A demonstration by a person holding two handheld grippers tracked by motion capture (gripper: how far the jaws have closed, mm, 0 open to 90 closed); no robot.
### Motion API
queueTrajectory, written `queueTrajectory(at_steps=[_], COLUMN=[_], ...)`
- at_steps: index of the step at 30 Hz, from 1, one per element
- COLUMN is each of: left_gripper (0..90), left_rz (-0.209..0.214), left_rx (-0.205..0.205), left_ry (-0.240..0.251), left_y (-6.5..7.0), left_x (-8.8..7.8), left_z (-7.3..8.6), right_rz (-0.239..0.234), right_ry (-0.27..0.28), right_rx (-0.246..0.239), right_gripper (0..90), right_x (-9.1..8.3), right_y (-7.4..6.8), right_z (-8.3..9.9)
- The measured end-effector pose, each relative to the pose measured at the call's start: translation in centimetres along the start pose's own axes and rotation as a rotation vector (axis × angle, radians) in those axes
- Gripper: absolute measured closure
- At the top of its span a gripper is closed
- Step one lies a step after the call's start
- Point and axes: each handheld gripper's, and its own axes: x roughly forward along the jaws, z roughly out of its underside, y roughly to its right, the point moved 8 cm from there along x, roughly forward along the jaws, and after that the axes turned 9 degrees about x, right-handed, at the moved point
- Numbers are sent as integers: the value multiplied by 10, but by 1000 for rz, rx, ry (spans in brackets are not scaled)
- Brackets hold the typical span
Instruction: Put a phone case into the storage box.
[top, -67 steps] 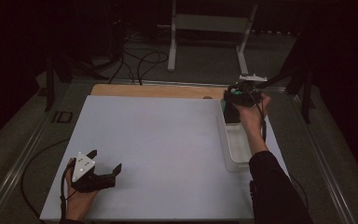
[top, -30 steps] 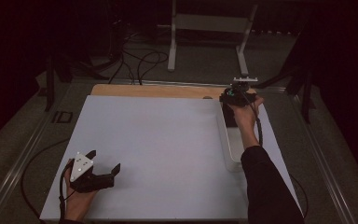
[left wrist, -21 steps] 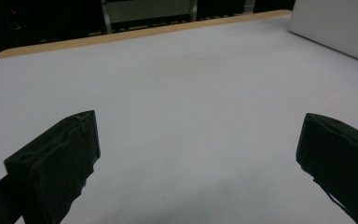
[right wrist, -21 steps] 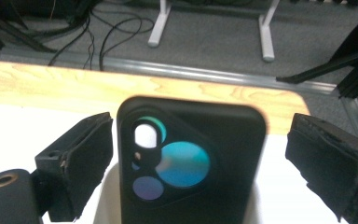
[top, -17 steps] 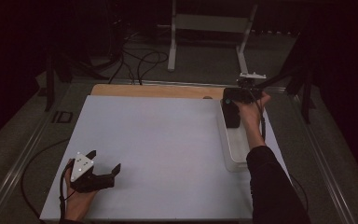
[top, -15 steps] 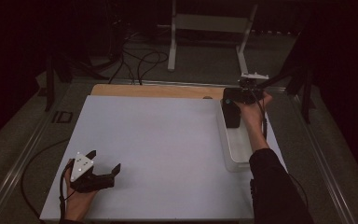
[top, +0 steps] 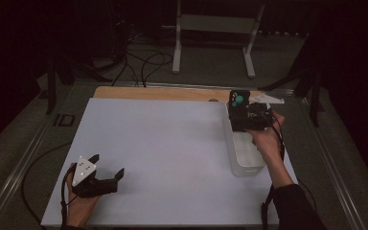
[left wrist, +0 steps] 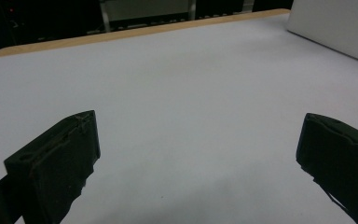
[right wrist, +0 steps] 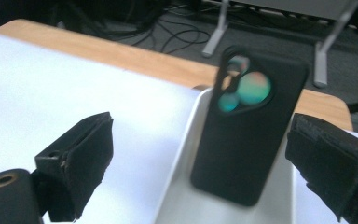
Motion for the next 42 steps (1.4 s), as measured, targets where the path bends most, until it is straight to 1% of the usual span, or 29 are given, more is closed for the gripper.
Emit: queueTrajectory(at_steps=[1, 3, 4, 5, 9, 10, 11, 13, 15, 16, 17, 19, 20, 21, 23, 26, 29, 30, 32, 34, 36, 38, 41, 42], left_gripper=[0, 0, 0, 0, 0, 0, 0, 0, 0, 0, 0, 0, 0, 0, 0, 0, 0, 0, 0, 0, 0, 0, 0, 0], left_rz=[2, 5, 4, 4, 7, 7, 8, 9, 8, 8, 9, 9, 9, 11, 12, 11, 10, 12, 14, 16, 19, 23, 25, 26], left_rx=[1, 4, 5, 5, 2, 2, 3, 2, -1, -1, 1, 1, 1, 2, 3, 5, 7, 7, 16, 13, 15, 22, 24, 24], left_ry=[-1, 0, 2, 2, 2, 2, 5, 7, 13, 13, 15, 18, 18, 17, 19, 23, 26, 29, 30, 37, 39, 47, 47, 47], left_y=[0, 1, 1, 1, 1, 1, 0, -1, -2, -2, -2, -2, -2, -2, -2, -2, -2, -2, -2, -1, -1, 0, 1, 1], left_x=[0, 0, -1, -1, -2, -2, -4, -6, -7, -7, -9, -9, -9, -10, -10, -11, -11, -11, -11, -11, -11, -12, -12, -11], left_z=[0, -2, -2, -2, -5, -5, -7, -8, -10, -10, -12, -13, -13, -13, -13, -14, -14, -15, -14, -14, -14, -14, -13, -13], right_rz=[-5, -47, -60, -60, -103, -103, -122, -127, -143, -143, -144, -159, -159, -161, -164, -185, -188, -193, -193, -207, -208, -211, -195, -193], right_ry=[9, 21, 24, 24, 52, 52, 55, 67, 74, 74, 99, 113, 113, 127, 130, 161, 178, 182, 201, 212, 215, 232, 233, 231], right_rx=[-5, -7, -14, -14, -53, -53, -50, -52, -50, -50, -47, -36, -36, -41, -41, -29, -49, -49, -42, -27, -28, -13, -27, -21], right_gripper=[77, 77, 77, 77, 77, 77, 77, 77, 77, 77, 77, 77, 77, 77, 77, 77, 77, 78, 78, 78, 78, 78, 78, 78], right_x=[-4, -14, -18, -18, -38, -38, -46, -52, -59, -59, -66, -70, -70, -75, -76, -82, -85, -86, -90, -93, -94, -96, -95, -94], right_y=[-2, -10, -14, -14, -25, -25, -27, -27, -27, -27, -26, -26, -26, -24, -25, -25, -26, -27, -27, -26, -26, -24, -23, -22], right_z=[3, 13, 18, 18, 45, 45, 58, 68, 78, 78, 88, 96, 96, 105, 108, 117, 125, 127, 130, 133, 134, 137, 139, 139])
